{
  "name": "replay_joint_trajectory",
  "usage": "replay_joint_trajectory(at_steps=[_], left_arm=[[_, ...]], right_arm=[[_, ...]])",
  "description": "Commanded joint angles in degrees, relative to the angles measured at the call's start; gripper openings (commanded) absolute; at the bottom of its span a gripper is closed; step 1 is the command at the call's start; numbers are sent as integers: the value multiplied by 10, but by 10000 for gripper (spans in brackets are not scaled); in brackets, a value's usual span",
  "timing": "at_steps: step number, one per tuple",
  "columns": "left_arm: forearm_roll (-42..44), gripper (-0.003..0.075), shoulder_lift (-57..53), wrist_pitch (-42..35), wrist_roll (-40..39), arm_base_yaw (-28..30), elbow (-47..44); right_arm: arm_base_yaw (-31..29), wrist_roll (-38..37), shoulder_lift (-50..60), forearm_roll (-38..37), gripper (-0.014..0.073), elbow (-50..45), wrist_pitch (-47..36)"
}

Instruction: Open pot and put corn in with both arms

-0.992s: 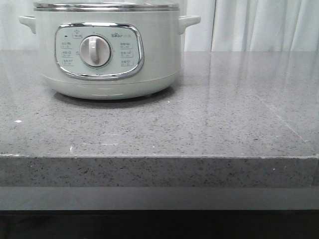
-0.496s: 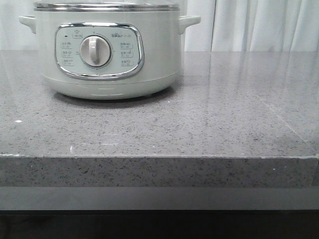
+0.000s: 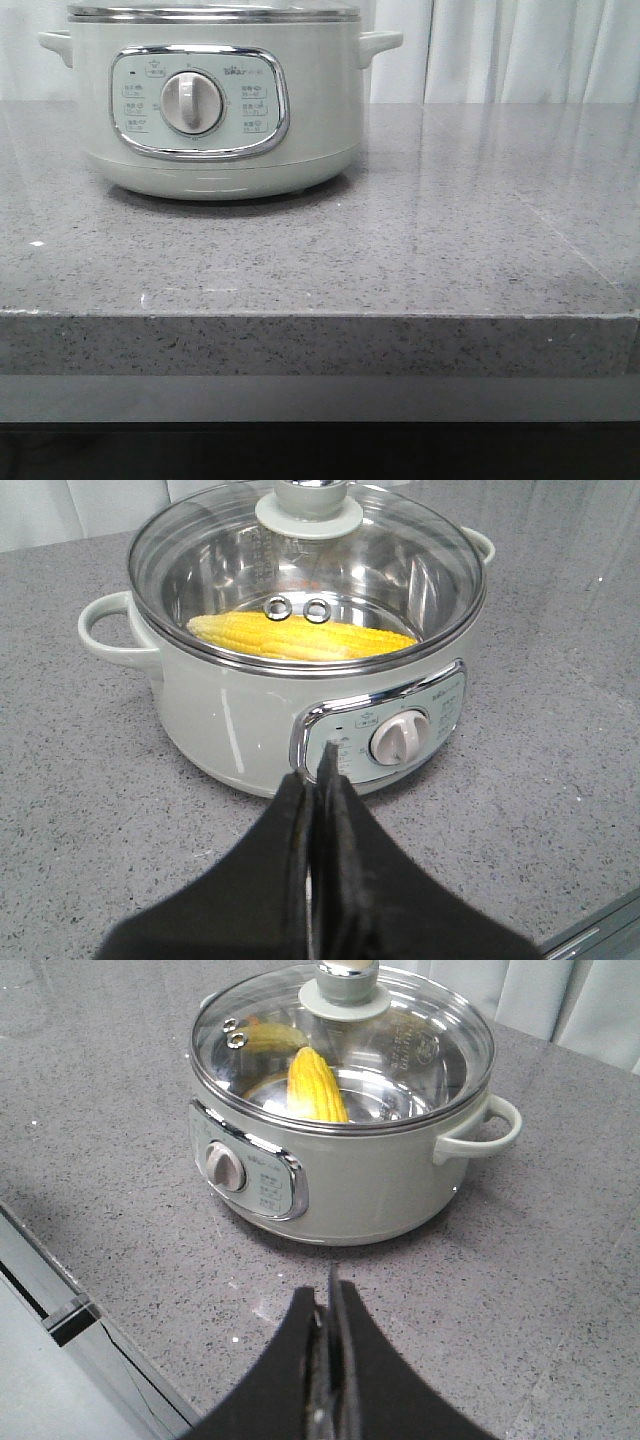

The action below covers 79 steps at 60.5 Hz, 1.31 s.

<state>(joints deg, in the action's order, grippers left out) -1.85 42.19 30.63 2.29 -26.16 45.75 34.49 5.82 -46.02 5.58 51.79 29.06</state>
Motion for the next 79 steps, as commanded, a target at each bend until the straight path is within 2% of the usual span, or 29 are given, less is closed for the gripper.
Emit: replay_joint_trajectory(at_steps=[1, 8, 14, 25, 33, 46, 52, 54, 79], left_arm=[[-3, -20, -2, -48, -1, -2, 15], [-3, -20, -20, -70, -1, -1, -9], [18, -20, -65, -125, -1, 12, -69], [4, -20, -178, -254, -2, 88, -224], [-35, -20, -264, -291, -2, 145, -327], [-57, -20, -386, -322, -2, 210, -431], [-57, -20, -427, -349, -2, 220, -464], [-57, -20, -440, -327, -2, 222, -464], [-45, -20, -436, -333, -2, 234, -464]], right_arm=[[-1, 0, 0, 4, -68, 15, -37], [-1, 0, 0, 4, -68, 15, -37], [-1, 0, 0, 4, -68, 15, -37], [-1, 0, 0, 4, -68, 15, -37], [-1, 0, 0, 4, -68, 15, -37], [-1, 0, 0, 4, -68, 15, -37], [-1, 0, 0, 4, -68, 15, -37], [-1, 0, 0, 4, -68, 15, -37], [-1, 0, 0, 4, -68, 15, -37]])
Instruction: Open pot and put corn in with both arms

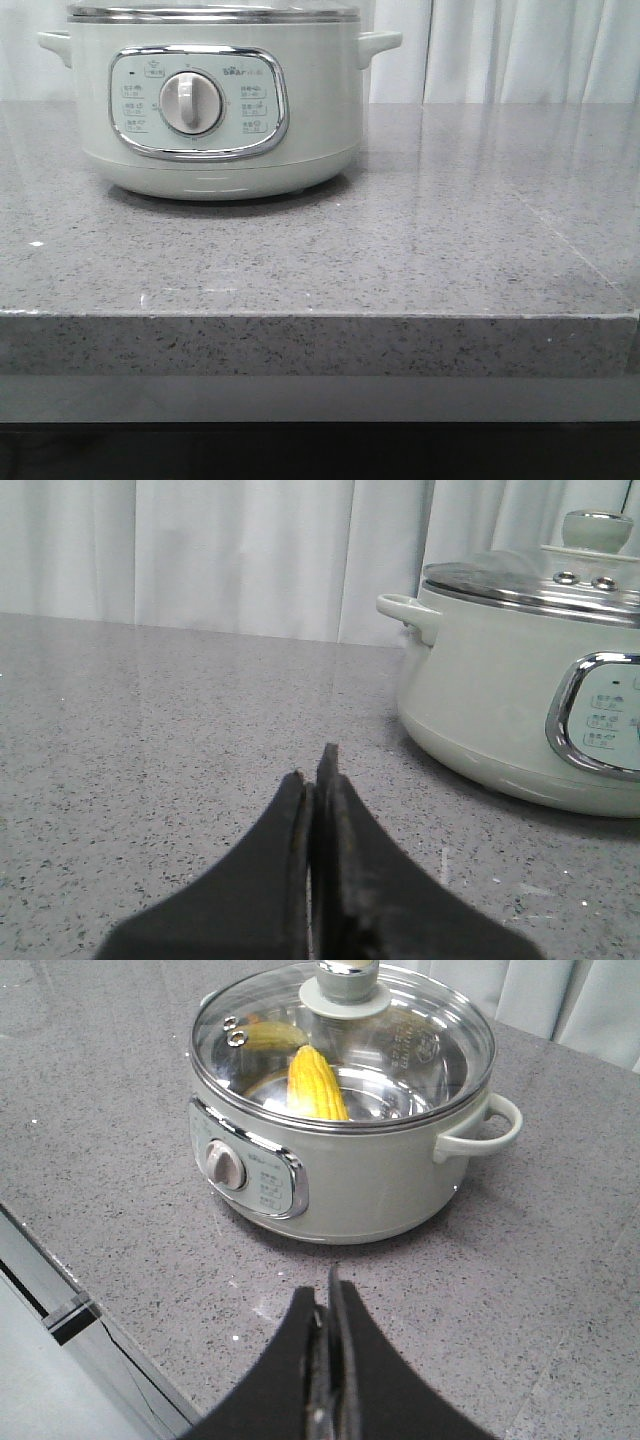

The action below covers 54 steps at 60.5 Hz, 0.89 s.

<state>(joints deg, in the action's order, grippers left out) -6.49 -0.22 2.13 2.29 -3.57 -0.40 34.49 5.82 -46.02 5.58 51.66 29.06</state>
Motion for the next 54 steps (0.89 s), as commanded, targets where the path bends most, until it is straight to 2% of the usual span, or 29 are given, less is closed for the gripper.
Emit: replay_joint_trajectory(at_steps=[1, 54], left_arm=[[2, -20, -12, -48, -2, 12, -3], [2, -20, -11, -46, -2, 20, -3]], right_arm=[[-1, 0, 0, 4, -68, 16, -37], [-1, 0, 0, 4, -68, 16, -37]])
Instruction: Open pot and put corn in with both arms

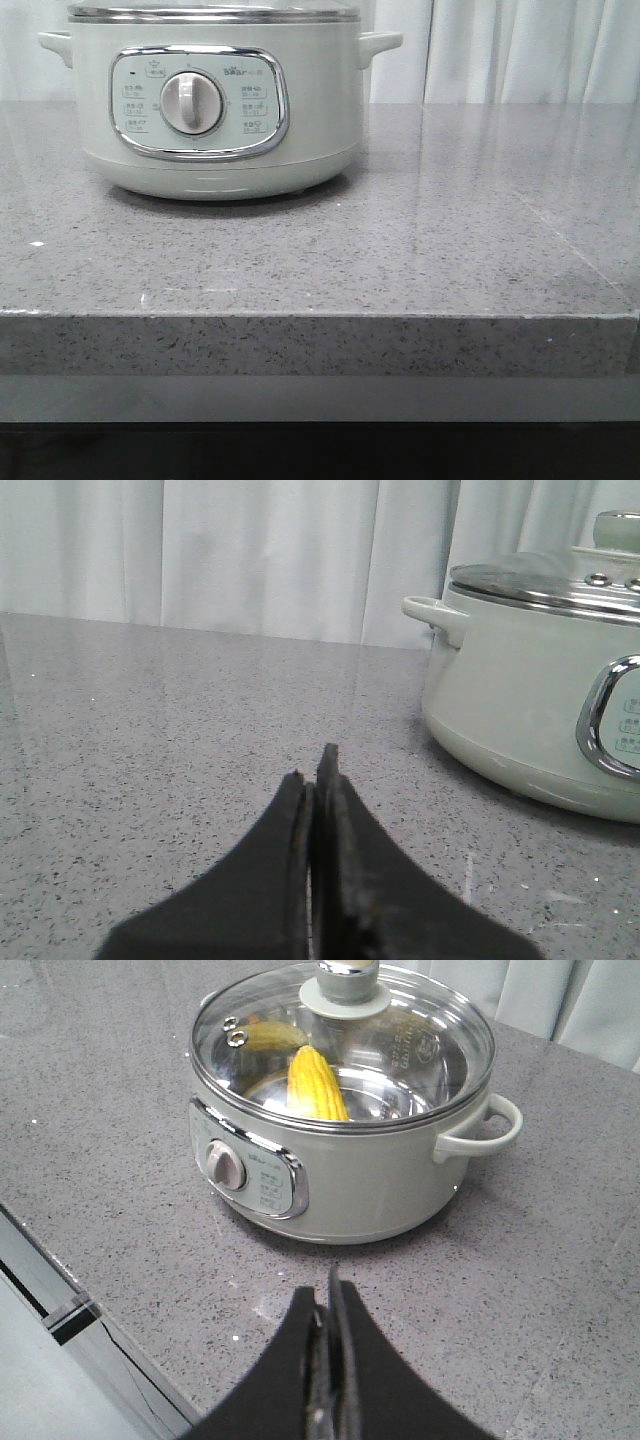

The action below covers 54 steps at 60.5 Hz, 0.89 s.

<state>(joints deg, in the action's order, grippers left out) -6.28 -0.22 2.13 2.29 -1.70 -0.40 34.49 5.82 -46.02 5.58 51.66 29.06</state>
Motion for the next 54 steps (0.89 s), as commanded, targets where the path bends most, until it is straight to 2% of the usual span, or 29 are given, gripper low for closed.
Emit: replay_joint_trajectory(at_steps=[1, 10, 22, 28, 35, 42, 54], left_arm=[[0, -20, -11, -46, -2, 1, -3], [0, -20, -11, -46, -2, 1, -3], [0, -20, -11, -46, -2, 1, -3], [0, -20, -11, -46, -2, 1, -3], [0, -20, -11, -46, -2, 1, -3], [0, -20, -11, -46, -2, 1, -3], [0, -20, -11, -46, -2, 1, -3]], right_arm=[[-1, 0, 0, 4, -68, 16, -37], [-13, 1, 20, 2, -68, -2, -48], [-119, 1, 131, 1, -68, -91, -94], [-181, 1, 213, 1, -68, -173, -139], [-223, 1, 284, 1, -68, -254, -186], [-260, 1, 348, 3, -68, -344, -238], [-299, 0, 444, 7, -68, -460, -273]])
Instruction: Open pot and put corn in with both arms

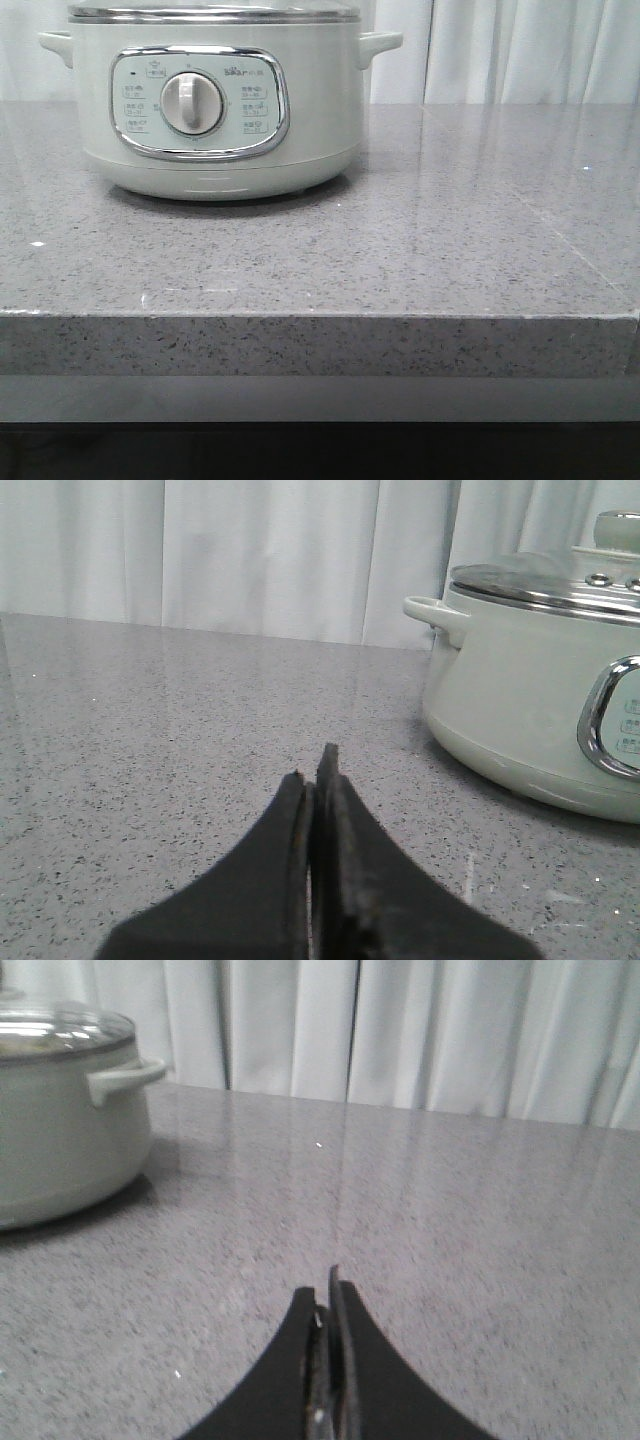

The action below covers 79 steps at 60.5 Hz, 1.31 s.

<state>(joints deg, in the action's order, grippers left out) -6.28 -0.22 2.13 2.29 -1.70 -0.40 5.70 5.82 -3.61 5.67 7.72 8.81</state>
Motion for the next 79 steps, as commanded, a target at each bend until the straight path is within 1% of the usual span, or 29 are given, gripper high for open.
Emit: replay_joint_trajectory(at_steps=[1, 12, 21, 44, 57, 79], left_arm=[[0, -20, -11, -46, -2, 1, -3], [0, -20, -11, -46, -2, 1, -3], [0, -20, -11, -46, -2, 1, -3], [0, -20, -11, -46, -2, 1, -3], [0, -20, -11, -46, -2, 1, -3], [0, -20, -11, -46, -2, 1, -3]], right_arm=[[-13, 0, 24, 8, -68, -26, -74], [-32, 0, 56, 33, -68, -94, -147], [-34, 0, 56, 33, -68, -93, -128], [-34, -1, 56, 33, -68, -93, -124], [-34, -69, 56, 13, -68, -93, -122], [-34, -69, 56, 5, -68, -93, -120]])
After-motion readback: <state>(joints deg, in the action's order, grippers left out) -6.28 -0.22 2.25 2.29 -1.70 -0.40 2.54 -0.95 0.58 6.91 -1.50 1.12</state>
